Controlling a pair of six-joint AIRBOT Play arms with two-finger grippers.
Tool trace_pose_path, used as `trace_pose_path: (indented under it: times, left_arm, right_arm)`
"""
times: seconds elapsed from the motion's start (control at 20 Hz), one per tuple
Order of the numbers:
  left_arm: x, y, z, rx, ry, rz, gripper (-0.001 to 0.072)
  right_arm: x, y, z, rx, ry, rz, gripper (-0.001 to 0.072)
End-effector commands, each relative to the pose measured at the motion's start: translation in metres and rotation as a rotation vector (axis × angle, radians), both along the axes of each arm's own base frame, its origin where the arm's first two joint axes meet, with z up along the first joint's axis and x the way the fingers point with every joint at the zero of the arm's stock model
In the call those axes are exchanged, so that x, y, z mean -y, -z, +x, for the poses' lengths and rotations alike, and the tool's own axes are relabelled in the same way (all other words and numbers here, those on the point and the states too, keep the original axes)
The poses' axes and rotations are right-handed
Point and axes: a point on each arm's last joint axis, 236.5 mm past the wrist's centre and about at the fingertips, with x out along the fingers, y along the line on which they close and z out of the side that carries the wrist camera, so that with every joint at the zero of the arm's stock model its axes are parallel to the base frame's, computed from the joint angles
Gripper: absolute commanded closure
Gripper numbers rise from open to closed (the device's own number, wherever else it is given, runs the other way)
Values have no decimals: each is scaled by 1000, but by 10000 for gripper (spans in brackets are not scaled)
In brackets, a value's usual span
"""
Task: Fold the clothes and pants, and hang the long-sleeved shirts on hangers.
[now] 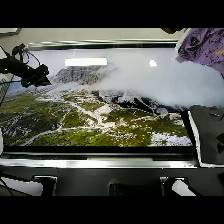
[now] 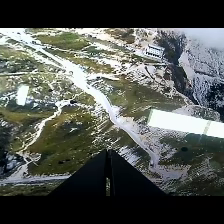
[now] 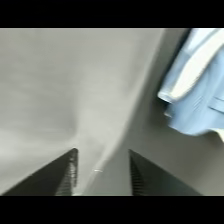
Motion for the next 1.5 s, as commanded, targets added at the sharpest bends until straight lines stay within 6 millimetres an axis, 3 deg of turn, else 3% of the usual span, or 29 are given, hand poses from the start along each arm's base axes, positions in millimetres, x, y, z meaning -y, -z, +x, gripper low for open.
trace_pose_path:
  times: [0.0,0.1,0.15,0.2,0.3,0.4,0.5,0.65,0.8,1.45]
  left_arm:
    - [-2,-1,0,4,0,3,690]
    - [-2,-5,-1,32,60,23,690]
    - [1,-8,-2,47,94,35,691]
    - [3,-12,-4,60,121,50,691]
    - [8,-11,-14,80,177,108,691]
    - [20,-4,-29,126,258,150,691]
    - [30,8,-49,154,288,157,691]
    - [33,16,-71,154,299,158,691]
    - [33,7,-71,182,293,162,690]
    - [34,10,-78,152,302,155,689]
  right_arm:
    - [-20,-17,89,343,-147,99,477]
    - [-49,-41,150,524,-307,126,570]
    - [-73,-49,175,579,-416,133,606]
    - [-100,-54,194,606,-521,145,676]
    - [-169,-58,225,642,-724,174,677]
    - [-239,-64,242,680,-901,203,677]
    - [-300,-68,244,707,-1047,237,677]
    - [-355,-71,236,724,-1172,278,676]
    - [-370,-73,235,739,-1209,285,676]
    - [-369,-75,237,747,-1211,273,675]
